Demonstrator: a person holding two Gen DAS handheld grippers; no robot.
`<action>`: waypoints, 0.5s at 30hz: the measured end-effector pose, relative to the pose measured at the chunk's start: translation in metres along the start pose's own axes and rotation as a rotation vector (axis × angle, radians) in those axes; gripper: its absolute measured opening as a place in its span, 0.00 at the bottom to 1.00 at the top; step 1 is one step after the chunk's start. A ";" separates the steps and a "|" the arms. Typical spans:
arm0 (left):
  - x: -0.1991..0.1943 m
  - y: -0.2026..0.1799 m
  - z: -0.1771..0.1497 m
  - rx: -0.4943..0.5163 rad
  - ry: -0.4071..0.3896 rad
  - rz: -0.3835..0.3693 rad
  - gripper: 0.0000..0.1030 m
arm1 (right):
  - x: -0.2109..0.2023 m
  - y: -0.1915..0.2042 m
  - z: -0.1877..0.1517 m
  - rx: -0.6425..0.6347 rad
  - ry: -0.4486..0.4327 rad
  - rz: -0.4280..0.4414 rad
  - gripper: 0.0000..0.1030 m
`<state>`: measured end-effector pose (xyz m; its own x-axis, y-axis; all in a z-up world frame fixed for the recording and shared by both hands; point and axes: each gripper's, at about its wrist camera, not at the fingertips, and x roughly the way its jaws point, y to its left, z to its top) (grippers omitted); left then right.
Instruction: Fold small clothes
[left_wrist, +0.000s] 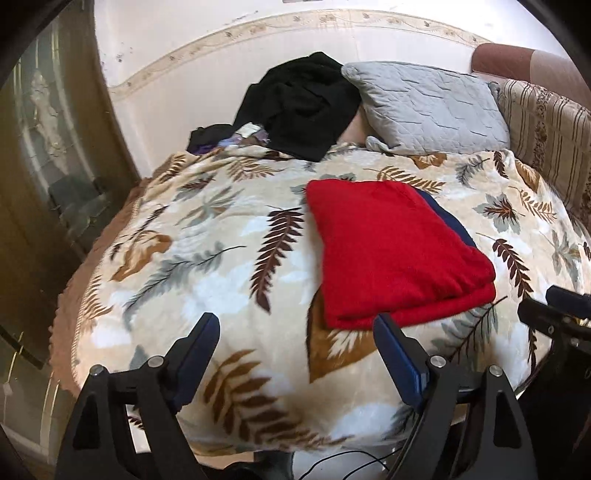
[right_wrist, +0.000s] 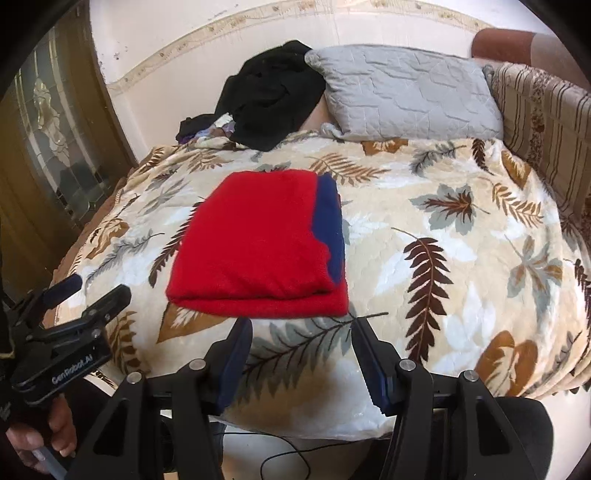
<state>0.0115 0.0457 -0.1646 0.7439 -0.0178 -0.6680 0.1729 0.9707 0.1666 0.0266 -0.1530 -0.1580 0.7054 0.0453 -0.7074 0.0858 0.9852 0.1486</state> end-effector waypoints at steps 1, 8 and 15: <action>-0.004 0.001 -0.003 -0.001 0.000 0.008 0.83 | -0.003 0.001 0.000 0.002 -0.005 0.001 0.59; -0.030 0.010 -0.016 -0.024 -0.005 0.049 0.84 | -0.020 0.013 -0.007 -0.007 -0.044 -0.023 0.59; -0.053 0.015 -0.022 -0.034 -0.009 0.112 0.84 | -0.034 0.016 -0.012 -0.001 -0.056 -0.020 0.59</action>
<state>-0.0395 0.0662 -0.1422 0.7634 0.0892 -0.6398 0.0666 0.9743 0.2152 -0.0049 -0.1369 -0.1402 0.7419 0.0163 -0.6703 0.0996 0.9859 0.1342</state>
